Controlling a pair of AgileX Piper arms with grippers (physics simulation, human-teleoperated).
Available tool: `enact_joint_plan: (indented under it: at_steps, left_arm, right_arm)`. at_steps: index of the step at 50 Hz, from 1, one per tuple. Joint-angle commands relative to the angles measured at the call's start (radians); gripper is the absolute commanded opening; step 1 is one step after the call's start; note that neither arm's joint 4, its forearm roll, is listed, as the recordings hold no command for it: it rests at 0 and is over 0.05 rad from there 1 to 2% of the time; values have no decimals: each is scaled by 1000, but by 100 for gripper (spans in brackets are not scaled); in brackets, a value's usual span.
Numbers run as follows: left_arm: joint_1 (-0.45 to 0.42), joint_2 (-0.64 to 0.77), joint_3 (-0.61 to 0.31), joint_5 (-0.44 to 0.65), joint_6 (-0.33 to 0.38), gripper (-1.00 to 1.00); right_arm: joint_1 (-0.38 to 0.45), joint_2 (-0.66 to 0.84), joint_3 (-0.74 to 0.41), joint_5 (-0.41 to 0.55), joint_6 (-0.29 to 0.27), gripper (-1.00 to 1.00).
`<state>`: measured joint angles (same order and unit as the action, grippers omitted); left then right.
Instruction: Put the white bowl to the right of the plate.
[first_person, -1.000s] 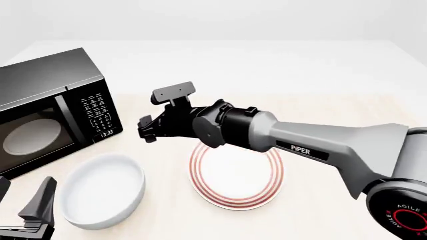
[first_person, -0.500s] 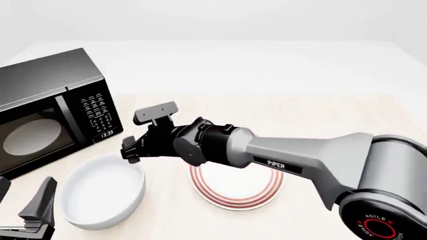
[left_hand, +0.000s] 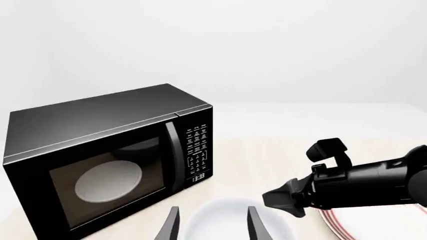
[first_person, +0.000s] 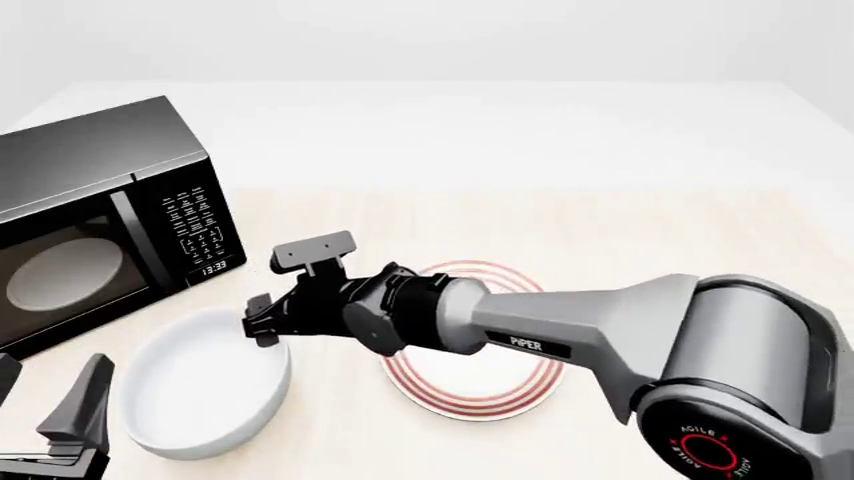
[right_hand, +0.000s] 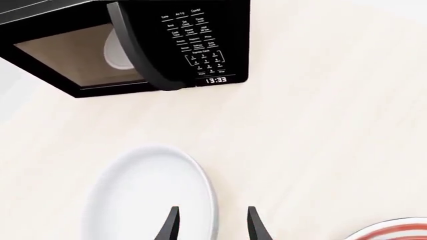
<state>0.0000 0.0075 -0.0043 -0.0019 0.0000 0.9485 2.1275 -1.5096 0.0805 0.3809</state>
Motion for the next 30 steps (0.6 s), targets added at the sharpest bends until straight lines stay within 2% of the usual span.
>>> enact_joint_plan:
  at_steps: [1, 30]
  left_arm:
    - [0, 0, 0, 0, 0, 100]
    - [0, 0, 0, 0, 0, 100]
  right_arm:
    - [3, 34, 5, -31, 26, 100]
    - [17, 94, 12, -87, 71, 100]
